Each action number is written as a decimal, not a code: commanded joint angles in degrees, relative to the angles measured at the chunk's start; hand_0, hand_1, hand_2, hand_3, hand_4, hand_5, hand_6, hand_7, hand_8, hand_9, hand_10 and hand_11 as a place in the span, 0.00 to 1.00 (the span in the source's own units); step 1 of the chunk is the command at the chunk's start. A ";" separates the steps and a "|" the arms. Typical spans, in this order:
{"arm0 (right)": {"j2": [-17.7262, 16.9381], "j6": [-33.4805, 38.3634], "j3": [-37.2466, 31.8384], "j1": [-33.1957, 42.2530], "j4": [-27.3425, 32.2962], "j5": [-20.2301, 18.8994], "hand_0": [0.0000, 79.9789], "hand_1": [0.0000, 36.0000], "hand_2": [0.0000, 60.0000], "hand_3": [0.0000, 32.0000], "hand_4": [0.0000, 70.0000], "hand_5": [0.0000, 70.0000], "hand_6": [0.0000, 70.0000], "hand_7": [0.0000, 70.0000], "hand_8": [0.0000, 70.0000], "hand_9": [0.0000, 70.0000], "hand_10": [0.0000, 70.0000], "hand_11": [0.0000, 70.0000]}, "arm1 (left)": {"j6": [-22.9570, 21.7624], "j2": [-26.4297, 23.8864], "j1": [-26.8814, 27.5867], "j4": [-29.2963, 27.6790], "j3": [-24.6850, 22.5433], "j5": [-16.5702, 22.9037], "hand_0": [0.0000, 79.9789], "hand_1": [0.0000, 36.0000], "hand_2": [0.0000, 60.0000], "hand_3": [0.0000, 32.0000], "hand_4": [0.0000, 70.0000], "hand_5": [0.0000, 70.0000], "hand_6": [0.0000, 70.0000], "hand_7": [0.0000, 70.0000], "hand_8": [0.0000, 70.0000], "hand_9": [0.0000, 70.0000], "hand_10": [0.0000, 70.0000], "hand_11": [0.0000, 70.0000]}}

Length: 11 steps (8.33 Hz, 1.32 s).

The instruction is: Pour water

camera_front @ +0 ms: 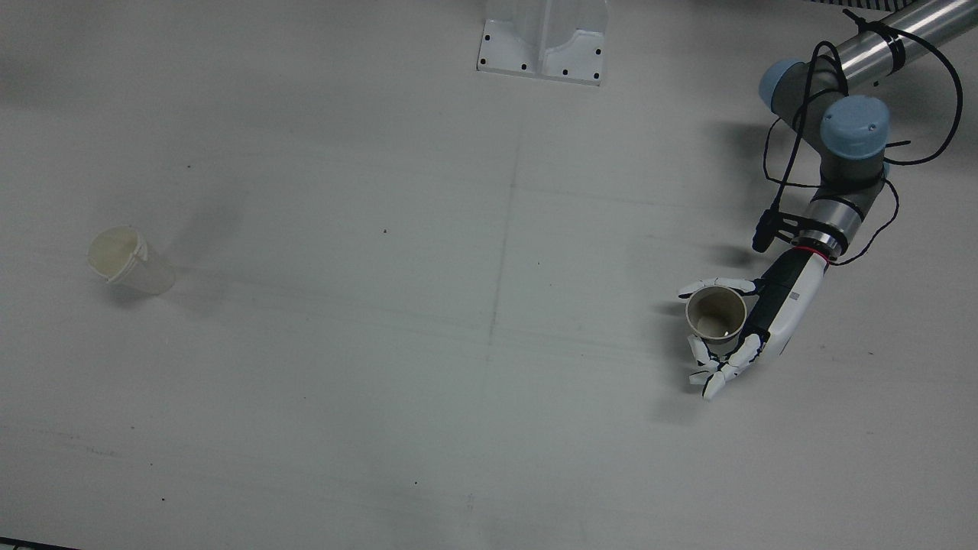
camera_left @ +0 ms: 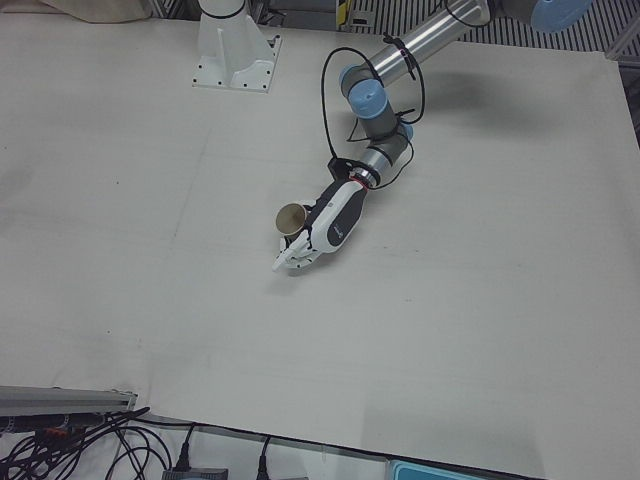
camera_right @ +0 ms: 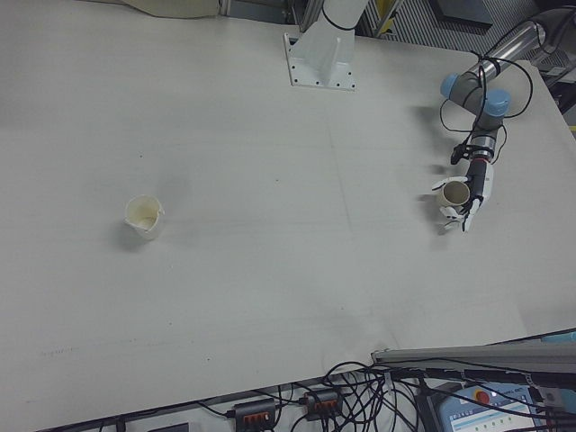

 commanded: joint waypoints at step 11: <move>-0.09 0.72 -12.64 -13.15 16.61 0.09 0.57 0.34 0.08 0.12 0.00 0.02 0.00 0.04 0.00 0.00 0.00 0.03 | -19.44 1.82 -1.76 3.22 -9.03 -10.28 1.00 1.00 1.00 0.00 0.24 0.00 0.53 1.00 0.60 0.88 0.15 0.28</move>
